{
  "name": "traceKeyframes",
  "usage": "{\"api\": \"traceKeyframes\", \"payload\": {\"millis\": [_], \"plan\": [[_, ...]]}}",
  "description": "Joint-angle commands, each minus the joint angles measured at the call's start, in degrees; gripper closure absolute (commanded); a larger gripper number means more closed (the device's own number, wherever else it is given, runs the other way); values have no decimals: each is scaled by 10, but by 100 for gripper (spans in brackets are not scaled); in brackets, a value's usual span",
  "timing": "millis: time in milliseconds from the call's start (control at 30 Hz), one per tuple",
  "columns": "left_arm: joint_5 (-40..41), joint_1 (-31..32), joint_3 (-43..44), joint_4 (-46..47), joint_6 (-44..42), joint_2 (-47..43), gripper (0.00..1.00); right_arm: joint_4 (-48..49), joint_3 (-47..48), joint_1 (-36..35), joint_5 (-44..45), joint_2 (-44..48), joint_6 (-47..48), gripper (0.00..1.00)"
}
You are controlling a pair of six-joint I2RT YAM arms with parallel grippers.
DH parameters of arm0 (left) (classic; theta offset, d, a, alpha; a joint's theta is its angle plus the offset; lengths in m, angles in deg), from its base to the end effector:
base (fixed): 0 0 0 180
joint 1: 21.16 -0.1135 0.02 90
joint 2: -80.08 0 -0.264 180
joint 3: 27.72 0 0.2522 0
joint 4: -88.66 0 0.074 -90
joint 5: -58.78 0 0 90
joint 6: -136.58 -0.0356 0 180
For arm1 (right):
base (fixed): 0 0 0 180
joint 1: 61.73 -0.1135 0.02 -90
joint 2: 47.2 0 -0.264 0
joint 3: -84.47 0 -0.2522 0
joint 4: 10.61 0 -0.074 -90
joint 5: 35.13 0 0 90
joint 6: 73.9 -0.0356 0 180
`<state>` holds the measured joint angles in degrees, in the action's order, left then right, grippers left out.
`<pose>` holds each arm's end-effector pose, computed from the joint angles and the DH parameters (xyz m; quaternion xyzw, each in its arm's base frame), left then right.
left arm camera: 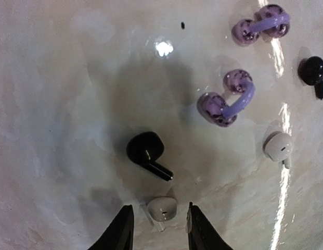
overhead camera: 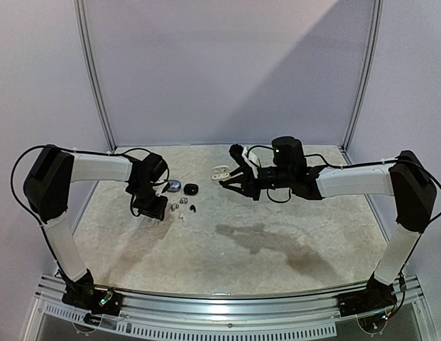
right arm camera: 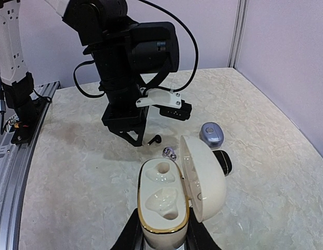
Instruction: Insert the wireless bluetooth earbuds into the charging case
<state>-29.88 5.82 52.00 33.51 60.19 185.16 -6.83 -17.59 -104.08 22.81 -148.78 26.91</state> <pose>0.2986 -0.1511 0.1523 0.1150 0.9898 -0.0178 0.0816 0.2844 0.2848 0.2356 -0.4939 0.6325 0.3676 0.4700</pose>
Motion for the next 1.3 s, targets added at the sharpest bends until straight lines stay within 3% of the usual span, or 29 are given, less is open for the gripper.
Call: {"api": "traceKeyframes", "payload": {"millis": [0,567,733,833,1033,1267], "plan": [[9,-1,6,17,5,15,65,-8,-3,3,-3,9,3,100],[10,0,0,13,13,28,79,-12,-7,9,-5,9,5,100],[9,-1,-2,19,13,29,89,-15,-6,10,-6,9,5,100],[9,0,-5,22,15,26,100,-15,-5,10,-5,9,5,100],[21,-1,17,17,12,3,100,-19,3,11,-6,6,10,100],[53,-1,87,10,-12,-86,100,-12,44,11,-1,-14,7,100]]}}
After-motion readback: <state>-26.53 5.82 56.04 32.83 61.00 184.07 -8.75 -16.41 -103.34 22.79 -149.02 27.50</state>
